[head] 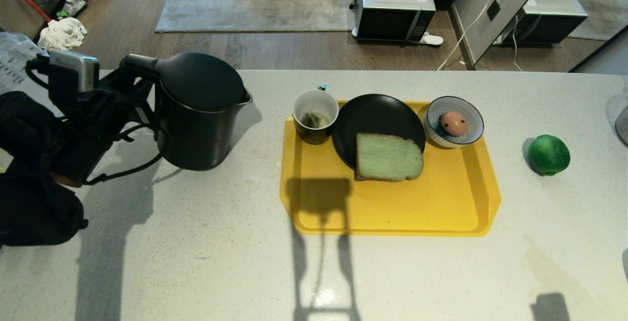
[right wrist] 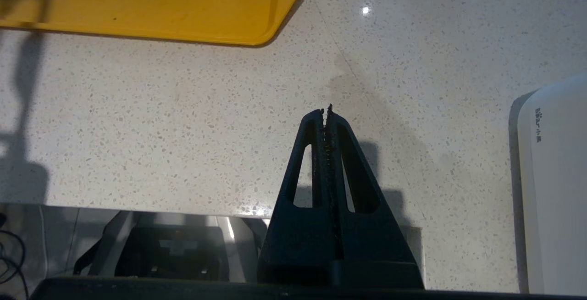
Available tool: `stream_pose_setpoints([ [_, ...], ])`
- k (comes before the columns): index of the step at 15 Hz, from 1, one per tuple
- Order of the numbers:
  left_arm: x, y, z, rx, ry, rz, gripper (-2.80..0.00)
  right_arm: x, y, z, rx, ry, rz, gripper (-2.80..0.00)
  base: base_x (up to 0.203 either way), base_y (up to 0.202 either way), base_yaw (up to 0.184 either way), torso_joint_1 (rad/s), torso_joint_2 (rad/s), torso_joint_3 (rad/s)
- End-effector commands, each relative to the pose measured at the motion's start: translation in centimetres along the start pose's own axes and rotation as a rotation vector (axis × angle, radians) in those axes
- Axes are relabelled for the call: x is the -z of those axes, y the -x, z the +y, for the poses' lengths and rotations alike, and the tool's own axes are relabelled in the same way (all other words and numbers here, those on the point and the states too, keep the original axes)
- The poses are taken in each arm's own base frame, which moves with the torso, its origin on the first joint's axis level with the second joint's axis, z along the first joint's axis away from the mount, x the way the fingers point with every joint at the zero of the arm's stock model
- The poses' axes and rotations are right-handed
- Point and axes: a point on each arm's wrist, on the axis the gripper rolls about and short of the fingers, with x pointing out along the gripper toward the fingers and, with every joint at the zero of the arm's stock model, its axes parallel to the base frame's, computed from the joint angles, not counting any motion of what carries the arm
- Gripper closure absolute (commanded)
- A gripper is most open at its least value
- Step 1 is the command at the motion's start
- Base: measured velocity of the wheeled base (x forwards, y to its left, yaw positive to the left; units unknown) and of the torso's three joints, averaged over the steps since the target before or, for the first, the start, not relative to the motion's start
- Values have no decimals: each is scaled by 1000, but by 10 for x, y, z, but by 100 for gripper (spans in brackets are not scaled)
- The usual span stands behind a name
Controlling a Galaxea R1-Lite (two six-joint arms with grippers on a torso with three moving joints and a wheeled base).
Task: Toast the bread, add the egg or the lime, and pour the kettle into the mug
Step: Put the kettle back
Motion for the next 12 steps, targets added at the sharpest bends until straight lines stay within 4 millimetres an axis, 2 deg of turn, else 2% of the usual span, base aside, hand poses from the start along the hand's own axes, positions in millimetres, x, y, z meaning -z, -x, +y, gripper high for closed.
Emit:
stream_pose_setpoints([
  [1, 4, -10, -9, 0, 9, -18, 0, 0, 0, 0, 0, 1, 1, 0, 0, 0, 0, 0, 0, 0],
  [4, -1, -22, -21, -16, 20, -49, 0, 0, 0, 0, 0, 1, 1, 0, 0, 0, 0, 0, 0, 0],
  [9, 2, -27, -46, -5, 41, -37, 0, 0, 0, 0, 0, 1, 0, 0, 0, 0, 0, 0, 0, 0],
  [12, 1, -26, -50, 3, 28, -34, 0, 0, 0, 0, 0, 1, 1, 0, 0, 0, 0, 0, 0, 0],
])
